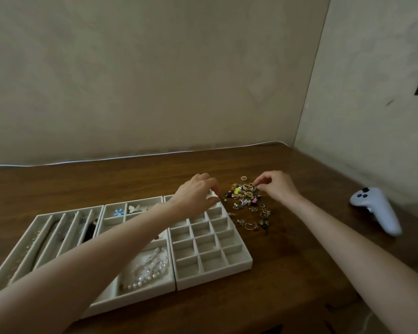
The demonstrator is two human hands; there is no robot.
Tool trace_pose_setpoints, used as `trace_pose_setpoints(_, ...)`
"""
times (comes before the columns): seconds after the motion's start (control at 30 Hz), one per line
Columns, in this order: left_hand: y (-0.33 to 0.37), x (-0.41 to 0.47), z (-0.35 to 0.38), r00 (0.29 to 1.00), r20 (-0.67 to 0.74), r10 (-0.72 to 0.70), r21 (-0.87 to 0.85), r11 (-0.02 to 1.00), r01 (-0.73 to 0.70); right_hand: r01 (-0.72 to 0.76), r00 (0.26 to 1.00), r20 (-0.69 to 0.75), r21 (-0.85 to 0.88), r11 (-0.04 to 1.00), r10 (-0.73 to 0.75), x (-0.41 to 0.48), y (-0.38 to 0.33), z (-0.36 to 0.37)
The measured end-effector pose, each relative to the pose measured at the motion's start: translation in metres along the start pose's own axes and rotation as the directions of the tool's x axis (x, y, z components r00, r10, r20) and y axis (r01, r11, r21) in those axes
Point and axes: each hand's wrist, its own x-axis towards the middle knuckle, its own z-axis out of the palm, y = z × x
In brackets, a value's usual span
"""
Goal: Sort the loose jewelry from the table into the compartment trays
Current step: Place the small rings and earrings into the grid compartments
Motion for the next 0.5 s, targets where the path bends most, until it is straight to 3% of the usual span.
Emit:
trace_pose_setpoints(0.23,-0.003,0.01,0.017,0.999,-0.003,-0.05,-0.028,0.998,0.05,0.014,1.0,-0.023,0.011,1.0,-0.014,0.001,0.012,-0.002)
trace_pose_setpoints(0.5,0.004,0.022,0.028,0.999,-0.009,-0.043,-0.062,0.997,0.042,0.099,0.993,0.065,0.057,0.993,-0.103,-0.011,0.015,-0.007)
